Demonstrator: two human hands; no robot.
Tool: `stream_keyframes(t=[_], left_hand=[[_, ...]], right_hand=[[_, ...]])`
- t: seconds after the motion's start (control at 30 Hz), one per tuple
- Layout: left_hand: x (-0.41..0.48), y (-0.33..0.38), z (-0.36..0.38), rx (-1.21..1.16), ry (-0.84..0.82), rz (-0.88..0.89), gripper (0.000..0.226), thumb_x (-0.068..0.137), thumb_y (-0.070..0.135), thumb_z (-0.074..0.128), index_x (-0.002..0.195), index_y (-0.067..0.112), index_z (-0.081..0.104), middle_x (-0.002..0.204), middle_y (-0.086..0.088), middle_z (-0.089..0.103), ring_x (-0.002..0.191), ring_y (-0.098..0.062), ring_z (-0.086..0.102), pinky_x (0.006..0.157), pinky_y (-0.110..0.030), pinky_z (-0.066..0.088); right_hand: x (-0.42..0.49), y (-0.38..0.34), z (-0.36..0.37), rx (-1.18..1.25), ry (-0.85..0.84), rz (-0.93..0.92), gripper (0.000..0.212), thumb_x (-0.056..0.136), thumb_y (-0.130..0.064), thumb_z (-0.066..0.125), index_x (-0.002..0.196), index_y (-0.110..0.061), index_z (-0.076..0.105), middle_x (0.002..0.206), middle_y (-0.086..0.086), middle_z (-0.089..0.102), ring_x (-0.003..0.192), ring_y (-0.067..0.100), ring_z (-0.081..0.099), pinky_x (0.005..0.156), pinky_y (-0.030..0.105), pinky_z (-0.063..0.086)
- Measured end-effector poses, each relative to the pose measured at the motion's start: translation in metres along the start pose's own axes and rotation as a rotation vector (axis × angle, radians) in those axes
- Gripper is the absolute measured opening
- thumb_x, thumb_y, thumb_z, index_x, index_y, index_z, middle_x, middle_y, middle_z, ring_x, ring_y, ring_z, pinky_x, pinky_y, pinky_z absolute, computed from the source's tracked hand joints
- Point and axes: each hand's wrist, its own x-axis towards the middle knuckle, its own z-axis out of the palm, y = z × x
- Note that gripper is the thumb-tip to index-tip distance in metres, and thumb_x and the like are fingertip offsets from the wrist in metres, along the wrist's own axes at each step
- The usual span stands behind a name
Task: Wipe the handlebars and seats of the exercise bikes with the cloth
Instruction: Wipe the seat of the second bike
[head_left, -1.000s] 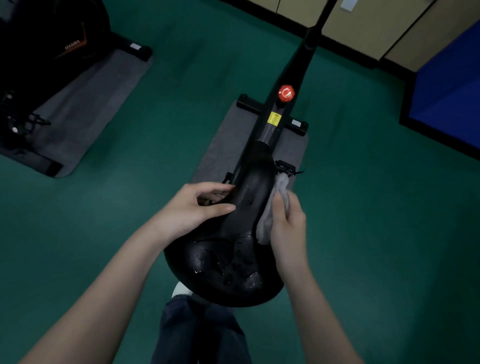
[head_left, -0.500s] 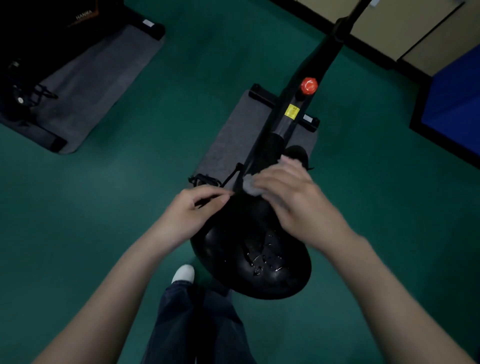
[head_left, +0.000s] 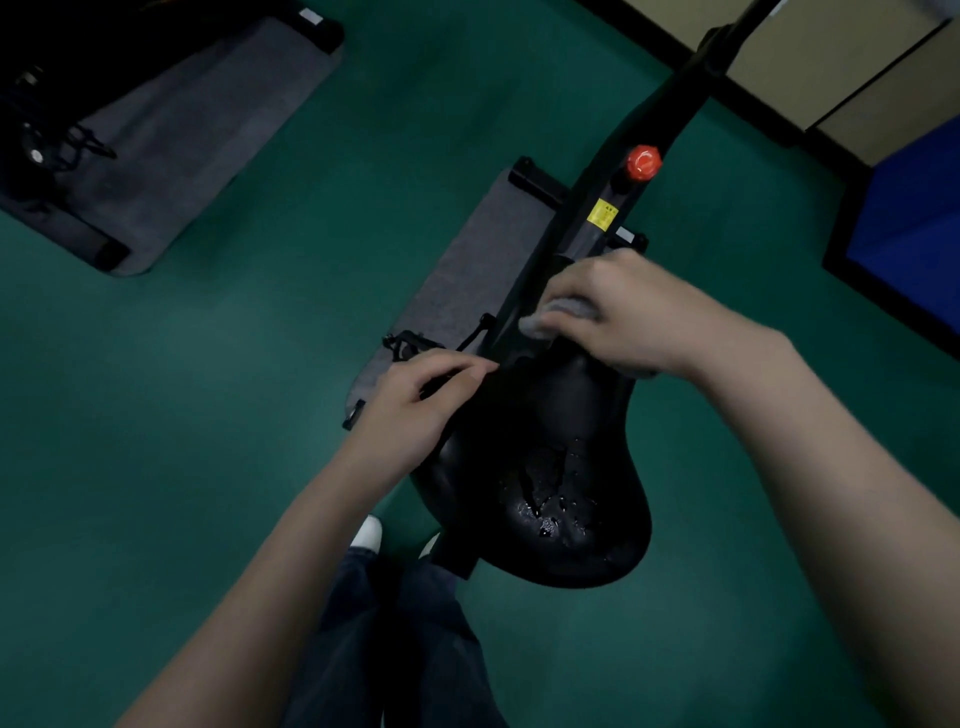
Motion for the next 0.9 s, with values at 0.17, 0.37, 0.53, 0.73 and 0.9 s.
stream_keyframes(t=[0.17, 0.37, 0.53, 0.73, 0.9], left_hand=[[0.0, -0.001, 0.001, -0.014, 0.013, 0.004, 0.019, 0.092, 0.021, 0.06, 0.091, 0.034, 0.074, 0.099, 0.013, 0.07, 0.101, -0.001, 0.062, 0.088, -0.019, 0.041], [-0.001, -0.001, 0.001, -0.065, 0.001, -0.026, 0.021, 0.093, 0.019, 0.058, 0.092, 0.031, 0.075, 0.102, 0.011, 0.071, 0.101, -0.003, 0.063, 0.083, -0.013, 0.044], [0.001, 0.002, 0.005, -0.093, 0.057, -0.052, 0.019, 0.092, 0.009, 0.057, 0.092, 0.017, 0.075, 0.102, -0.001, 0.072, 0.098, -0.01, 0.065, 0.087, -0.022, 0.047], [-0.001, 0.005, 0.008, -0.101, 0.065, -0.063, 0.019, 0.093, 0.007, 0.055, 0.094, 0.011, 0.073, 0.105, -0.012, 0.071, 0.099, -0.019, 0.065, 0.095, -0.035, 0.047], [-0.003, 0.005, 0.007, -0.069, 0.054, -0.063, 0.019, 0.094, 0.009, 0.054, 0.096, 0.011, 0.073, 0.105, -0.007, 0.072, 0.106, -0.023, 0.064, 0.099, -0.038, 0.046]], right_hand=[[0.002, -0.006, 0.016, -0.067, -0.023, -0.091, 0.022, 0.093, -0.036, 0.054, 0.092, -0.02, 0.069, 0.092, 0.001, 0.07, 0.091, 0.021, 0.063, 0.083, 0.038, 0.049], [-0.01, 0.036, 0.018, 0.361, 0.585, 0.271, 0.019, 0.096, -0.026, 0.053, 0.095, -0.018, 0.069, 0.083, -0.01, 0.063, 0.086, 0.008, 0.058, 0.073, 0.016, 0.038], [-0.034, 0.029, 0.074, 1.016, 0.888, 0.616, 0.023, 0.101, -0.023, 0.043, 0.085, -0.013, 0.057, 0.078, -0.002, 0.054, 0.08, 0.013, 0.049, 0.079, 0.031, 0.04], [-0.076, 0.0, 0.116, 1.241, 0.79, 0.645, 0.046, 0.095, -0.034, 0.048, 0.083, 0.01, 0.046, 0.08, 0.007, 0.049, 0.075, 0.02, 0.045, 0.07, 0.038, 0.038], [-0.121, -0.002, 0.125, 1.229, 0.649, 0.543, 0.035, 0.096, -0.026, 0.051, 0.078, 0.005, 0.054, 0.072, 0.007, 0.05, 0.069, 0.016, 0.046, 0.064, 0.03, 0.038]])
